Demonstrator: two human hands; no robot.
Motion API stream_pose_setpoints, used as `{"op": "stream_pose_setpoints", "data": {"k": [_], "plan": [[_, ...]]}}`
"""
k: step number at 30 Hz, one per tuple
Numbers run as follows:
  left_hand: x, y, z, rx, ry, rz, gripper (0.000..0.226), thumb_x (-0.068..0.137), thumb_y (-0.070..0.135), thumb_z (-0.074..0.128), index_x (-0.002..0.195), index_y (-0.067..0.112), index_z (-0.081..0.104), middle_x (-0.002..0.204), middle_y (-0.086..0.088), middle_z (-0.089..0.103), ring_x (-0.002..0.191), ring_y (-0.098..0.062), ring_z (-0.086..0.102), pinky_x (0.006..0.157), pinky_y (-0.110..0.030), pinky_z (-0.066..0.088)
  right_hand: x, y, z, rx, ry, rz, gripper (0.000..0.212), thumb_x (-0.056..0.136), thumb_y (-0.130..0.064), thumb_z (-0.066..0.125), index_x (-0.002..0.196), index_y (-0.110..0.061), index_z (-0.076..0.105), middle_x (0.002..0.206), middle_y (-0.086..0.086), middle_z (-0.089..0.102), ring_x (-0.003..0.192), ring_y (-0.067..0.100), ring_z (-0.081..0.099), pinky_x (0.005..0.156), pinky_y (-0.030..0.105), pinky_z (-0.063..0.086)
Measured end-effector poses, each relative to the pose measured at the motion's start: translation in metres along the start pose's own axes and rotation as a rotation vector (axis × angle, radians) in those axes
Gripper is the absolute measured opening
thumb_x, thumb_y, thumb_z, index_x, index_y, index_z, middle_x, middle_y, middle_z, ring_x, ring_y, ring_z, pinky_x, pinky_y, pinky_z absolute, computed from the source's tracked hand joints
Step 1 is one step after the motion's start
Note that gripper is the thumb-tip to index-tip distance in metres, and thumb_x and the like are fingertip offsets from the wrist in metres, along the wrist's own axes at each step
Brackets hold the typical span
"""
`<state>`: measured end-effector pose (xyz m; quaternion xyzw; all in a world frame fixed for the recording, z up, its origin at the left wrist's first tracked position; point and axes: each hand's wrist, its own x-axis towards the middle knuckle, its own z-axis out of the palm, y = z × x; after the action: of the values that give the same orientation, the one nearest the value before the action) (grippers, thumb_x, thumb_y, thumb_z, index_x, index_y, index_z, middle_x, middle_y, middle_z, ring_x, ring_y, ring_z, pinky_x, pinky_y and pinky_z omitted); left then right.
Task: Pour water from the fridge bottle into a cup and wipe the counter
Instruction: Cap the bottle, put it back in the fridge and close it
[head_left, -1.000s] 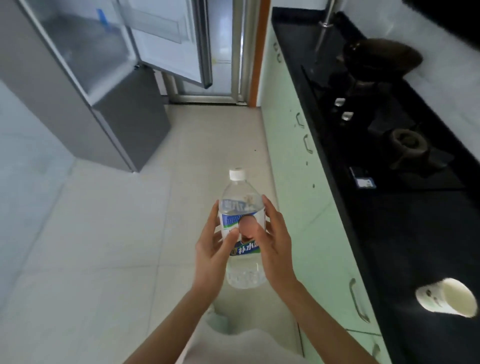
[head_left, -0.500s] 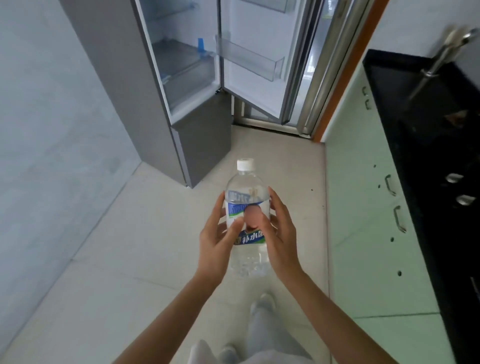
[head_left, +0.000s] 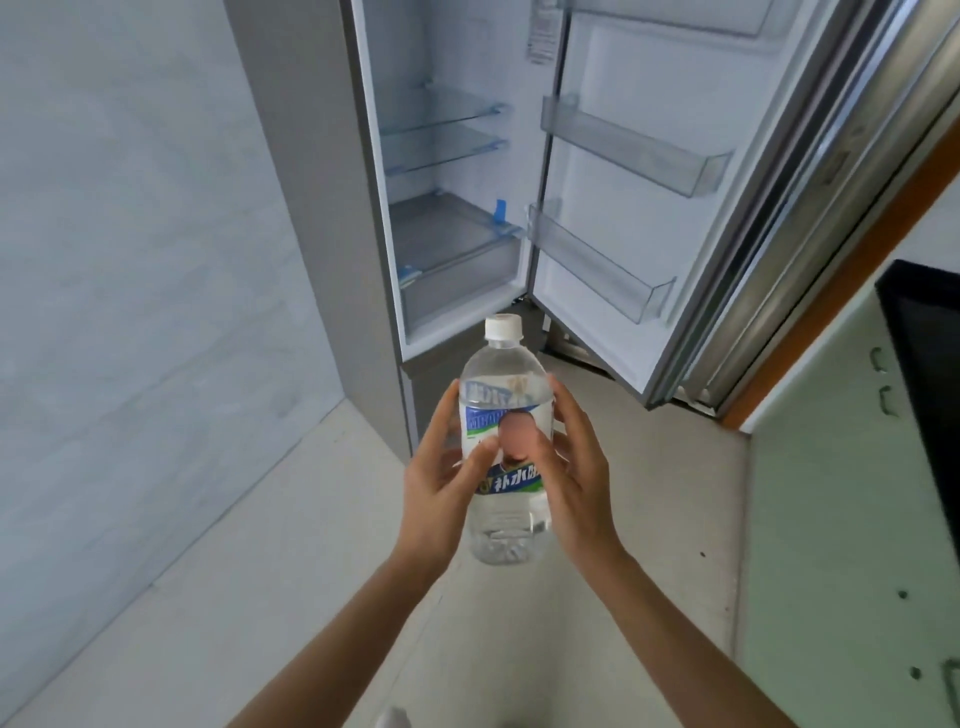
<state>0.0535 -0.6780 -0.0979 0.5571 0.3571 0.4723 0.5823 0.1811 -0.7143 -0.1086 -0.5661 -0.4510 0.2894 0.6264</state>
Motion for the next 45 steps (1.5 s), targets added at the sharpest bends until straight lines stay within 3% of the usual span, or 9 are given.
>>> {"op": "stream_pose_setpoints", "data": {"k": [2,11,17,21,25,30,37,41,45], "plan": [[0.034,0.004,0.009,-0.027,0.028,0.018,0.063,0.084,0.028,0.058,0.144,0.026,0.038,0.106,0.014,0.070,0.094,-0.013,0.071,0.071,-0.024,0.057,0.039,0.001,-0.003,0.003,-0.029,-0.025,0.052,0.085,-0.044,0.060,0.134,-0.047,0.044,0.128,-0.005,0.058,0.112,0.013,0.062,0.086,0.038,0.057],[0.197,0.006,0.011,-0.069,0.051,0.085,0.056,0.088,0.020,0.056,0.141,0.025,0.042,0.110,0.001,0.069,0.093,-0.014,0.072,0.069,-0.022,0.056,0.208,0.022,0.018,0.002,-0.096,-0.125,0.053,0.089,-0.038,0.061,0.138,-0.044,0.043,0.130,-0.001,0.057,0.111,0.014,0.063,0.083,0.037,0.058],[0.330,0.015,-0.003,0.002,0.034,0.129,0.063,0.086,0.036,0.060,0.144,0.029,0.038,0.122,0.001,0.065,0.099,-0.014,0.070,0.080,-0.034,0.059,0.331,0.024,0.050,0.003,-0.046,-0.148,0.049,0.088,-0.039,0.062,0.132,-0.053,0.044,0.130,-0.006,0.058,0.111,0.016,0.063,0.082,0.038,0.059],[0.400,0.020,-0.007,0.014,0.018,0.169,0.058,0.090,0.036,0.061,0.144,0.030,0.039,0.123,0.001,0.065,0.104,-0.018,0.068,0.087,-0.044,0.057,0.400,0.023,0.064,0.015,-0.058,-0.199,0.048,0.090,-0.036,0.060,0.131,-0.051,0.043,0.132,-0.007,0.056,0.112,0.014,0.062,0.080,0.027,0.057],[0.461,0.027,-0.003,0.020,0.035,0.217,0.060,0.085,0.035,0.058,0.143,0.030,0.040,0.123,0.002,0.065,0.105,-0.014,0.067,0.088,-0.038,0.057,0.466,0.021,0.073,0.046,-0.075,-0.216,0.044,0.088,-0.038,0.059,0.128,-0.047,0.042,0.124,-0.015,0.058,0.107,0.004,0.063,0.074,0.020,0.055],[0.539,0.036,0.008,0.004,0.106,0.294,0.065,0.083,0.036,0.061,0.144,0.028,0.040,0.124,0.002,0.065,0.107,-0.016,0.067,0.089,-0.038,0.057,0.557,0.023,0.082,0.094,-0.125,-0.245,0.057,0.085,-0.045,0.058,0.140,-0.034,0.043,0.132,-0.001,0.057,0.113,0.019,0.062,0.087,0.041,0.057],[0.646,0.065,0.026,0.049,0.243,0.442,0.064,0.085,0.028,0.061,0.145,0.026,0.040,0.117,0.005,0.067,0.102,-0.008,0.067,0.081,-0.023,0.056,0.683,0.004,0.094,0.248,-0.277,-0.306,0.055,0.080,-0.044,0.060,0.133,-0.041,0.045,0.127,0.000,0.062,0.109,0.020,0.065,0.086,0.039,0.056],[0.698,0.080,0.029,0.057,0.311,0.504,0.062,0.086,0.024,0.062,0.145,0.028,0.040,0.108,0.017,0.069,0.099,-0.003,0.067,0.077,-0.016,0.053,0.743,-0.008,0.104,0.268,-0.377,-0.356,0.062,0.086,-0.038,0.058,0.143,-0.023,0.039,0.134,0.007,0.057,0.118,0.024,0.060,0.094,0.045,0.052],[0.741,0.090,0.025,0.084,0.349,0.548,0.059,0.087,0.026,0.061,0.141,0.033,0.041,0.109,0.021,0.068,0.100,-0.002,0.066,0.077,-0.013,0.051,0.789,-0.014,0.118,0.246,-0.439,-0.383,0.063,0.088,-0.038,0.056,0.146,-0.025,0.036,0.134,-0.001,0.058,0.117,0.016,0.060,0.092,0.034,0.052]]}}
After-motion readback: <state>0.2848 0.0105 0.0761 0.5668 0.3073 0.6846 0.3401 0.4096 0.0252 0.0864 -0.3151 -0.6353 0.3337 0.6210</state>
